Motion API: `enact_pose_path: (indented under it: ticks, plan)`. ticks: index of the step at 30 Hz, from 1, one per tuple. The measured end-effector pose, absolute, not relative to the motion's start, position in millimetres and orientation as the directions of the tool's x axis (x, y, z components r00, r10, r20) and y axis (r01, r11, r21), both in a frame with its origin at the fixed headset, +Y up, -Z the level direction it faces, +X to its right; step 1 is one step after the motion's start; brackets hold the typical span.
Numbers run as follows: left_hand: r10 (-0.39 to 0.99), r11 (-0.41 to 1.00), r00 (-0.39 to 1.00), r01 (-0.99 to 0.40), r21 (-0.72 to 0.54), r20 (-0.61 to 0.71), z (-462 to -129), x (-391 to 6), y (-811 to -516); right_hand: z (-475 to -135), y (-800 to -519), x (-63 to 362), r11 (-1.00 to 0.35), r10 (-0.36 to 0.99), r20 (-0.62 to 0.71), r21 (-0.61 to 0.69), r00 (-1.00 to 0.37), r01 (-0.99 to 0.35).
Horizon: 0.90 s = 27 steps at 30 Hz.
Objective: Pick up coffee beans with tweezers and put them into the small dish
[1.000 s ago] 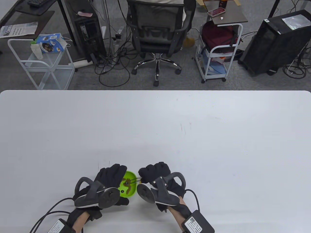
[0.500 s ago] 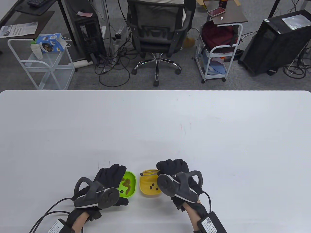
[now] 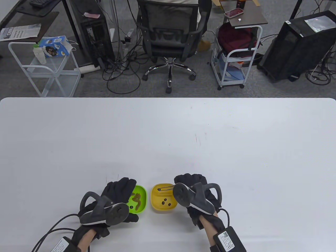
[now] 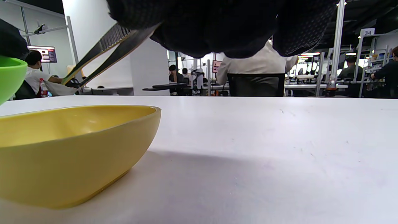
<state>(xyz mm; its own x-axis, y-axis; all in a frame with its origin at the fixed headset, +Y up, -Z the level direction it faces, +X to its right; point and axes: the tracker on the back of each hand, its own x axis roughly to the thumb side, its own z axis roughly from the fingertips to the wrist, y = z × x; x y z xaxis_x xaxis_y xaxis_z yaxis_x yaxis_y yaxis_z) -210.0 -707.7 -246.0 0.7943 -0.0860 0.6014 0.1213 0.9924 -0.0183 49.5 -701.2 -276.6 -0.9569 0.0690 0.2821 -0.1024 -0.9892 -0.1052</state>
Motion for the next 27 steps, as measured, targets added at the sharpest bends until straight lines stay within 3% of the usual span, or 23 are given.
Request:
enact_pose_path:
  ticks: [16, 27]
  plan:
    - [-0.087, 0.993, 0.797, 0.121, -0.017, 0.598, -246.2, -210.7, -707.1, -263.8, -689.7, 31.0, -0.958, 0.138, 0.381, -0.182, -0.914, -0.22]
    - [-0.086, 0.993, 0.795, 0.12, -0.017, 0.6, -246.3, -209.2, -707.7, -258.7, -692.6, -0.4, -0.958, 0.076, 0.45, -0.214, -0.89, -0.19]
